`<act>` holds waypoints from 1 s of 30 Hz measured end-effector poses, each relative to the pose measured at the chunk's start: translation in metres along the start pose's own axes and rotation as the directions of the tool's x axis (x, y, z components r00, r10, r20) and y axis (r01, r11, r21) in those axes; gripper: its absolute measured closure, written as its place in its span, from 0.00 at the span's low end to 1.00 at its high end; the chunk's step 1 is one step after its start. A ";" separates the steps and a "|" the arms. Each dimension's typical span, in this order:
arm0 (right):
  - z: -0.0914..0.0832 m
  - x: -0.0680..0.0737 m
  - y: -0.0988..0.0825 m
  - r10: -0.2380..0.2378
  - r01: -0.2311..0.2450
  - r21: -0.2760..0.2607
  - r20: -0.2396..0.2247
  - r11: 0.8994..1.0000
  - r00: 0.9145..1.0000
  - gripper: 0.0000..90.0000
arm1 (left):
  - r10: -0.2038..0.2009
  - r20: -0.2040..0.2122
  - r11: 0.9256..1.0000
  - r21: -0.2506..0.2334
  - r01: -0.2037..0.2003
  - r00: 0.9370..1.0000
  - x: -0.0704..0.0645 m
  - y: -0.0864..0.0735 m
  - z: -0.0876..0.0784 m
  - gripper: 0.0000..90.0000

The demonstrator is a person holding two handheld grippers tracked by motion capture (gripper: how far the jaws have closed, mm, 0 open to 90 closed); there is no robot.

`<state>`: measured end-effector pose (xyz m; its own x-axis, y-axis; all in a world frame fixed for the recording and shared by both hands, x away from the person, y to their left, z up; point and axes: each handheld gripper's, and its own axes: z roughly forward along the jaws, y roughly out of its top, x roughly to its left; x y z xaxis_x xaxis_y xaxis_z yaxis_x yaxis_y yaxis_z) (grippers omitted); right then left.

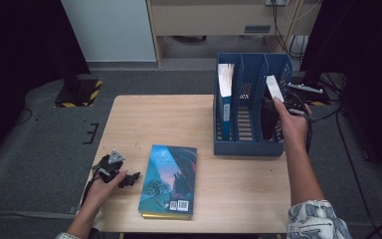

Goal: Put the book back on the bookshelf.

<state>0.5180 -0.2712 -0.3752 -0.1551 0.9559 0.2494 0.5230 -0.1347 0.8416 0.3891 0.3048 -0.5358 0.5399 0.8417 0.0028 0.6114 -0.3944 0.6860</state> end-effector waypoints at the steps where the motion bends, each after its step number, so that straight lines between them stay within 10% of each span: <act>1: 0.000 0.000 0.000 -0.001 0.001 0.003 0.000 1.000 1.000 0.08 | 0.000 0.000 1.000 0.000 0.000 1.000 0.000 0.000 0.000 0.00; 30: -0.049 -0.007 -0.051 -0.047 0.047 0.011 -0.030 0.999 0.998 0.08 | 0.000 0.000 1.000 0.000 0.000 1.000 -0.001 0.000 0.000 0.00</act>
<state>0.4517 -0.2837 -0.3963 -0.2045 0.9530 0.2237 0.5244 -0.0863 0.8471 0.3892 0.3041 -0.5358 0.5401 0.8416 0.0030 0.6113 -0.3948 0.6859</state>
